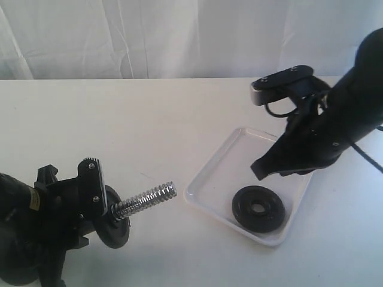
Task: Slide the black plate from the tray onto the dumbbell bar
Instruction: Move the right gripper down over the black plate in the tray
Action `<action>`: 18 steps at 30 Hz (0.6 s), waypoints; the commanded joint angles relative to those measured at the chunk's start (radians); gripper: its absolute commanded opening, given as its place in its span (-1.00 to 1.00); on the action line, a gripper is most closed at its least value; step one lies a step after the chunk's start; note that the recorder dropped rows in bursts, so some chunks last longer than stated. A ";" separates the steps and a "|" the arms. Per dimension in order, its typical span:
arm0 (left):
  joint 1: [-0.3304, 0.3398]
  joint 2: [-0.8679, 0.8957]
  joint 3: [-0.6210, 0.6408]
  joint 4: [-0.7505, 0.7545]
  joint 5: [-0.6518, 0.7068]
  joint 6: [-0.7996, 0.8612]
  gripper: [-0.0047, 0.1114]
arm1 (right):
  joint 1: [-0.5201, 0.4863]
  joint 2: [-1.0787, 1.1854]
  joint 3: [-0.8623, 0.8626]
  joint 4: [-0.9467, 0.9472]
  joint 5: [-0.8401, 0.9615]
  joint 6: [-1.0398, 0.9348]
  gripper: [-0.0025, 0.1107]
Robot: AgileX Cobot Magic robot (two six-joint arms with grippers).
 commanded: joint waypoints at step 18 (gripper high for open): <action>-0.003 -0.039 -0.021 -0.004 -0.051 -0.008 -0.92 | 0.022 0.217 -0.067 0.006 -0.065 0.099 0.89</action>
